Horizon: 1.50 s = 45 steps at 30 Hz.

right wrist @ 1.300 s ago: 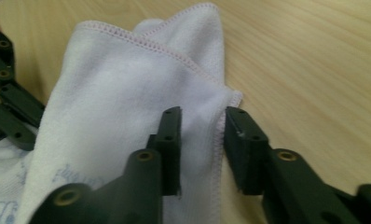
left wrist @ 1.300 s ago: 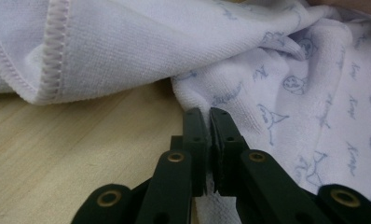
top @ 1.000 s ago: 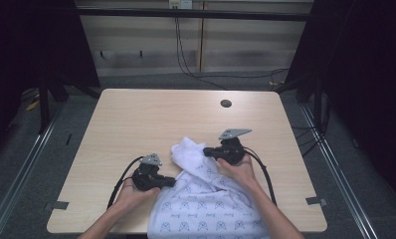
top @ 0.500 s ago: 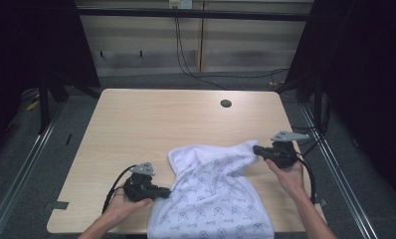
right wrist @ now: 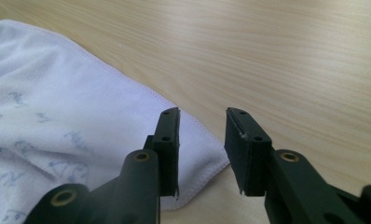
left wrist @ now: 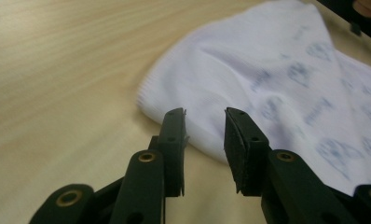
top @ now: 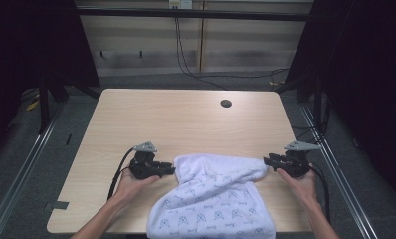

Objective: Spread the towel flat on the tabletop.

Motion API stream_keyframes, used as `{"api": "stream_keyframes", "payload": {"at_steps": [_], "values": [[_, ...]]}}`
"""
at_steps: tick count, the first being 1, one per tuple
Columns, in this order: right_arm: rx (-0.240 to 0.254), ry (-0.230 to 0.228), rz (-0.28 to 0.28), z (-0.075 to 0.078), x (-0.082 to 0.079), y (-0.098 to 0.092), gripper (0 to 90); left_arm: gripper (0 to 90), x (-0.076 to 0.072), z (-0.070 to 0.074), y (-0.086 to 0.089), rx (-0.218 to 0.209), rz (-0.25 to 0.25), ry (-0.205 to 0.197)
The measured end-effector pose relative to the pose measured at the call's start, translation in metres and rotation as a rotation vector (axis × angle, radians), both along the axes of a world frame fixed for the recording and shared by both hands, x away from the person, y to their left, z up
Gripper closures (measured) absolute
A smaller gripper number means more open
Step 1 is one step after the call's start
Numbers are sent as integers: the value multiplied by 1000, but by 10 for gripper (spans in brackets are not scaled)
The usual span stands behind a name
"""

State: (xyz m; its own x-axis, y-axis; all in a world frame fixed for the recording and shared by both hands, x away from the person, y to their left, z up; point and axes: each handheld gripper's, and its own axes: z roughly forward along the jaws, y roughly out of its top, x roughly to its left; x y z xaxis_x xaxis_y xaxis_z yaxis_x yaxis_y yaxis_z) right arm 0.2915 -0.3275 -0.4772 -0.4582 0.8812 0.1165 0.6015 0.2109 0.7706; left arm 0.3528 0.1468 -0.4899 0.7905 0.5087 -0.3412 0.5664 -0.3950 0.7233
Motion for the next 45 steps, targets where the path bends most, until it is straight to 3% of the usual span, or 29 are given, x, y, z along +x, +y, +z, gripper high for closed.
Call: {"api": "stream_keyframes", "payload": {"at_steps": [2, 5, 6, 9, 11, 13, 15, 17, 18, 21, 24, 26, 33, 37, 39, 41, 44, 45], "values": [[1, 14, -3, -5, 2, -1, 628, 669, 11, -3, -3, -3, 37, 1], [-4, 53, 28, -14, 3, 2, 595, 628, 18, -7, -9, 4, 41, -8], [-13, 63, 31, -16, 2, 4, 588, 615, 19, -9, -11, 0, 44, 8], [-28, 78, 33, -21, 1, 6, 559, 582, 22, -14, -13, 32, 21, 2], [-40, 88, 28, -24, 1, 7, 550, 599, 24, -17, -14, 39, 34, 8], [-51, 89, 30, -25, 1, 8, 559, 718, 22, -18, -16, 50, 13, -8], [-46, 85, 38, -26, 1, 9, 695, 835, 19, -16, -18, 59, -7, -18], [-42, 88, 55, -26, 1, 11, 842, 860, 16, -11, -18, 42, -17, -24], [-39, 86, 70, -25, 1, 11, 864, 862, 14, -7, -16, 28, -11, -34], [-4, 30, 51, -11, -1, 10, 876, 865, 10, 10, -4, -26, 7, -69], [84, -74, 43, 21, -4, 2, 878, 866, 5, 28, 11, -72, 34, -115], [108, -117, 41, 35, -7, 1, 878, 865, 2, 40, 18, -101, 39, -141], [132, -247, 66, 90, 0, 10, 877, 865, 2, 89, 34, -139, 79, -263], [144, -303, 60, 114, 18, 18, 877, 865, 17, 122, 39, -140, 119, -321], [127, -304, 43, 121, 32, 25, 877, 865, 29, 131, 40, -107, 149, -344], [117, -309, 36, 124, 48, 31, 877, 864, 47, 134, 42, -109, 181, -344], [112, -291, 3, 122, 74, 36, 869, 840, 67, 125, 41, -104, 215, -319], [99, -280, -10, 118, 82, 37, 852, 808, 72, 119, 41, -78, 239, -319]]}}
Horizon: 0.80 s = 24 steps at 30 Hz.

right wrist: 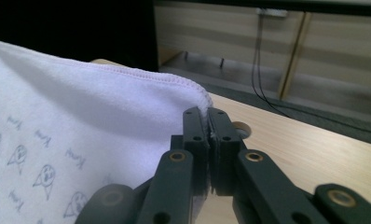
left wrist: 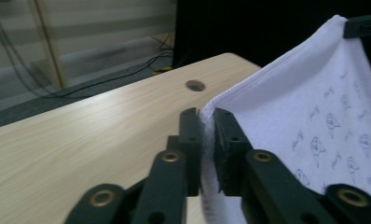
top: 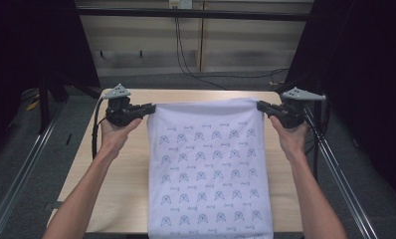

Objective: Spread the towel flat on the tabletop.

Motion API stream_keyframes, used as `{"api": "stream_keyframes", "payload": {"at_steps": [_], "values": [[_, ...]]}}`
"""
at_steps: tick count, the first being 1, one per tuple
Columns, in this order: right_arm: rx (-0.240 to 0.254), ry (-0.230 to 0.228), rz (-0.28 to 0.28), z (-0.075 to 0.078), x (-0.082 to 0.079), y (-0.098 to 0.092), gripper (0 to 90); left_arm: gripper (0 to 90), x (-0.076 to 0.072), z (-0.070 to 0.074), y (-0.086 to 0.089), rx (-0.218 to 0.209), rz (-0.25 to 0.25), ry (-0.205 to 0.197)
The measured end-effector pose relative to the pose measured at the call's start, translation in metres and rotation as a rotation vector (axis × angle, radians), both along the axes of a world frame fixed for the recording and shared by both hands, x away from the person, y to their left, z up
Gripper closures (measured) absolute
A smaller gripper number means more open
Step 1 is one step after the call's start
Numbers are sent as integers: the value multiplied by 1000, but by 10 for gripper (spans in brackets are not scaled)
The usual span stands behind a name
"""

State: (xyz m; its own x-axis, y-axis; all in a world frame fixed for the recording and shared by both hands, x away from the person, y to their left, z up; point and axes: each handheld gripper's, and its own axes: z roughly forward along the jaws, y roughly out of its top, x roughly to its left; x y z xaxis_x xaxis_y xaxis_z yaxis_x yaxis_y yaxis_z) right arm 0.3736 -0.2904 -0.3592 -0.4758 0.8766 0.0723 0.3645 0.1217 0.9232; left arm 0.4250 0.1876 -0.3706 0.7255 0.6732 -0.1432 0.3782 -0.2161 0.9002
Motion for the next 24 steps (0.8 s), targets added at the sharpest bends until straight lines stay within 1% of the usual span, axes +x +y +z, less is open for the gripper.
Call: {"api": "stream_keyframes", "payload": {"at_steps": [1, 2, 3, 4, 5, 6, 8, 9, 11, 12, 13, 14, 15, 16, 17, 18, 19, 20, 21, 22, 23, 24], "values": [[-34, 24, -22, -6, 7, 0, 797, 744, 5, -8, 1, 2, 22, 28], [-51, 62, -63, -12, 14, -2, 702, 692, 9, -17, 2, -23, 39, 64], [-57, 93, -82, -19, 18, -6, 627, 660, 10, -26, 4, -20, 45, 86], [-43, 111, -86, -25, 19, -11, 629, 640, 9, -35, 5, -13, 42, 102], [-31, 114, -94, -30, 17, -17, 628, 641, 7, -43, 7, -3, 33, 116], [-28, 124, -93, -35, 13, -21, 624, 641, 5, -51, 8, -9, 24, 130], [-44, 142, -84, -45, 5, -29, 607, 648, -3, -65, 8, 7, -5, 154], [-40, 162, -71, -52, -2, -34, 607, 653, -7, -69, 7, 15, -17, 159], [-27, 171, -53, -59, -12, -37, 607, 657, -14, -74, 6, 33, -38, 166], [-22, 177, -36, -62, -17, -37, 609, 665, -20, -77, 5, 27, -55, 173], [-25, 184, -16, -65, -23, -36, 617, 672, -28, -82, 4, 24, -69, 181], [-14, 191, 7, -71, -31, -33, 618, 677, -34, -87, 3, 20, -82, 185], [-6, 203, 43, -76, -37, -29, 626, 690, -39, -91, 2, 28, -94, 193], [-5, 208, 71, -80, -42, -26, 634, 699, -44, -97, 0, 45, -104, 200], [-14, 219, 98, -87, -48, -20, 632, 701, -49, -104, -2, 47, -120, 210], [-31, 244, 132, -95, -54, -13, 633, 705, -52, -108, -4, 46, -132, 222], [-37, 253, 149, -100, -57, -9, 634, 708, -54, -113, -7, 60, -149, 237], [-39, 268, 164, -107, -59, -5, 634, 710, -56, -116, -10, 82, -163, 237], [-45, 288, 181, -113, -61, -2, 633, 710, -56, -117, -13, 86, -177, 240], [-60, 308, 187, -119, -60, 2, 633, 708, -56, -119, -16, 68, -178, 244], [-79, 325, 190, -125, -59, 6, 626, 701, -55, -121, -19, 64, -185, 247], [-86, 334, 191, -128, -58, 8, 611, 695, -55, -123, -22, 82, -187, 243]]}}
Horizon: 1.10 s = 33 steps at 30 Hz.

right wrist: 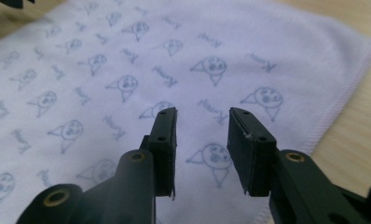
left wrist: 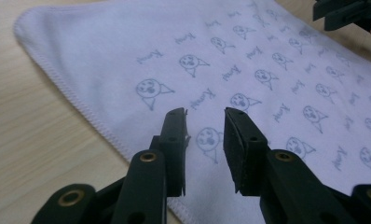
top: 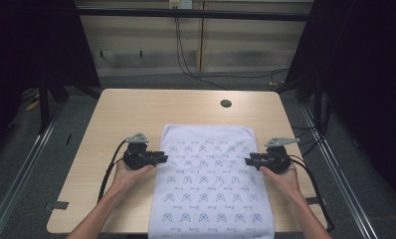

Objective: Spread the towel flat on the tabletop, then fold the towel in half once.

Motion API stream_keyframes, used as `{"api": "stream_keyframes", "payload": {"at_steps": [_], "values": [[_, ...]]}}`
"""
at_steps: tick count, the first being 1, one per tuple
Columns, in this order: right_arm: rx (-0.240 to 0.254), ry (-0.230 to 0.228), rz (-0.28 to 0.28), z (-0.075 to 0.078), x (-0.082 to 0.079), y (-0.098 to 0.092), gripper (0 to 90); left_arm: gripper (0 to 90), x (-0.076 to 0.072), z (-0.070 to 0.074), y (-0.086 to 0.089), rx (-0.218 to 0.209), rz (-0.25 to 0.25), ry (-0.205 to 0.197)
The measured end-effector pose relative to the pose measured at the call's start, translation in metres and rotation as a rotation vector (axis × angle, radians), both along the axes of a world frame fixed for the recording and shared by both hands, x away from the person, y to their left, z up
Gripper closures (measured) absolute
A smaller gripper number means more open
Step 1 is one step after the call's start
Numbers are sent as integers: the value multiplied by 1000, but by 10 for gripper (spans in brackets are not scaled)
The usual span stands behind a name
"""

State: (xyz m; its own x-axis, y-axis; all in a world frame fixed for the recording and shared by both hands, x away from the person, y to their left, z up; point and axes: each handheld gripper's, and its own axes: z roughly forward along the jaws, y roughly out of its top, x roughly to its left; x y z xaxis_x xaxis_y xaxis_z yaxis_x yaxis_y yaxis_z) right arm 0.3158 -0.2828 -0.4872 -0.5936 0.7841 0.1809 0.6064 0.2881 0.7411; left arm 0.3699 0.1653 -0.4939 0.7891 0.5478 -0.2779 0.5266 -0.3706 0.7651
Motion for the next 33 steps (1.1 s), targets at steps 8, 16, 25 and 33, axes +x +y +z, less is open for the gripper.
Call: {"api": "stream_keyframes", "payload": {"at_steps": [8, 16, 25, 33], "values": [[-96, 21, 30, -15, -3, 14, 779, 884, 0, -13, -5, 117, -35, -25], [-80, 33, 42, -14, -36, 12, 817, 900, -32, -11, 3, 109, -68, 13], [-49, 84, 98, -11, -78, 10, 750, 897, -67, -8, 13, 98, -96, 93], [13, 15, 65, 5, -71, 8, 663, 816, -73, 0, 24, 27, -113, 87]]}}
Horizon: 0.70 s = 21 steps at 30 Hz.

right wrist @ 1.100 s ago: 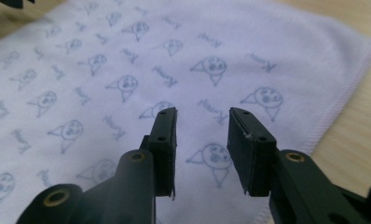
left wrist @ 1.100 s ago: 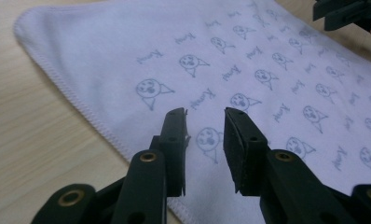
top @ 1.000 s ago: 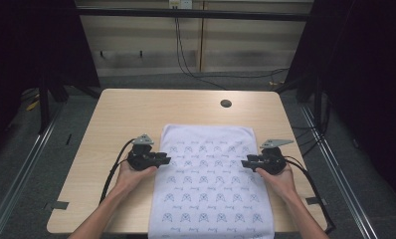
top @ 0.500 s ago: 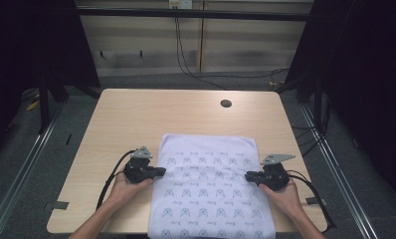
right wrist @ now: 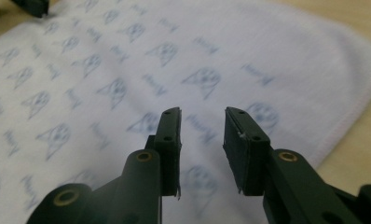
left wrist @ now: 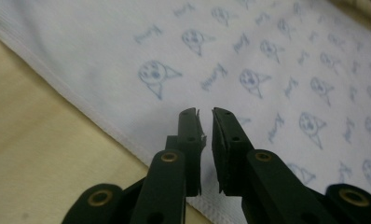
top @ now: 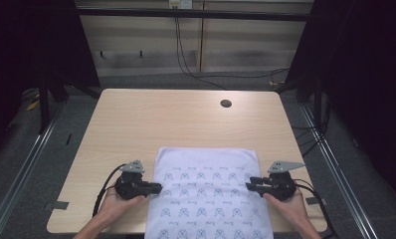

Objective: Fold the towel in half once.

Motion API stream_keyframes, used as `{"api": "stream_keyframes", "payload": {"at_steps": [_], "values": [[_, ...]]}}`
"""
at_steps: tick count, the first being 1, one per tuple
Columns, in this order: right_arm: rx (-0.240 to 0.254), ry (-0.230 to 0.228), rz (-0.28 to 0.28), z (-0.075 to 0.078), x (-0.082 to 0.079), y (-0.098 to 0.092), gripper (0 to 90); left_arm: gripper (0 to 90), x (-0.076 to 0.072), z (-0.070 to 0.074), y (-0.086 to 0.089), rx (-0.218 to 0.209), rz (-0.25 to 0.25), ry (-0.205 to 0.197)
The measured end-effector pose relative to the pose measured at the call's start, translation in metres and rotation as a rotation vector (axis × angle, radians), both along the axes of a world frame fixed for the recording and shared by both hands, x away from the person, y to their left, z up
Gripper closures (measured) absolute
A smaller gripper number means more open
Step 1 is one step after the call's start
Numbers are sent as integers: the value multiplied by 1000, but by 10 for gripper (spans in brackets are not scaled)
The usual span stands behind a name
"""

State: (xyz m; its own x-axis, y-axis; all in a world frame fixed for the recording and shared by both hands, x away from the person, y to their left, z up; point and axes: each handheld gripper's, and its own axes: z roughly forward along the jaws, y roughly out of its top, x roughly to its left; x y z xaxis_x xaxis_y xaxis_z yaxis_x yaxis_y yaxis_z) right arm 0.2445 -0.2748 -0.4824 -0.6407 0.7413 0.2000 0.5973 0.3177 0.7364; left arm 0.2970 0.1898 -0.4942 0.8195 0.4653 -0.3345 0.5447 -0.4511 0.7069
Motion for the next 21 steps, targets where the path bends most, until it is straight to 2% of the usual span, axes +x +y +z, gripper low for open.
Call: {"api": "stream_keyframes", "payload": {"at_steps": [2, 5, 7, 9, 11, 12, 14, 16, 18, 21], "values": [[-9, -28, -25, 3, 13, -4, 648, 788, 7, 5, 3, -13, 35, -27], [-22, -40, -64, 4, 32, -9, 643, 758, 19, 12, 3, 0, 75, -75], [-37, -49, -90, 5, 45, -12, 635, 731, 32, 15, 2, -1, 89, -88], [-30, -48, -109, 6, 59, -15, 630, 667, 44, 17, -1, -4, 94, -85], [-57, -54, -119, 10, 72, -15, 620, 635, 60, 22, -11, 2, 85, -81], [-38, -59, -133, 12, 79, -15, 619, 618, 62, 23, -12, -3, 81, -83], [-18, -71, -147, 12, 84, -14, 617, 605, 73, 22, -13, -34, 122, -83], [-6, -69, -150, 7, 87, -15, 614, 592, 79, 20, -14, -8, 138, -85], [-46, -57, -160, -1, 90, -17, 605, 578, 83, 16, -13, -13, 140, -71], [-54, -38, -167, -8, 93, -21, 595, 580, 86, 10, -10, 7, 145, -68]]}}
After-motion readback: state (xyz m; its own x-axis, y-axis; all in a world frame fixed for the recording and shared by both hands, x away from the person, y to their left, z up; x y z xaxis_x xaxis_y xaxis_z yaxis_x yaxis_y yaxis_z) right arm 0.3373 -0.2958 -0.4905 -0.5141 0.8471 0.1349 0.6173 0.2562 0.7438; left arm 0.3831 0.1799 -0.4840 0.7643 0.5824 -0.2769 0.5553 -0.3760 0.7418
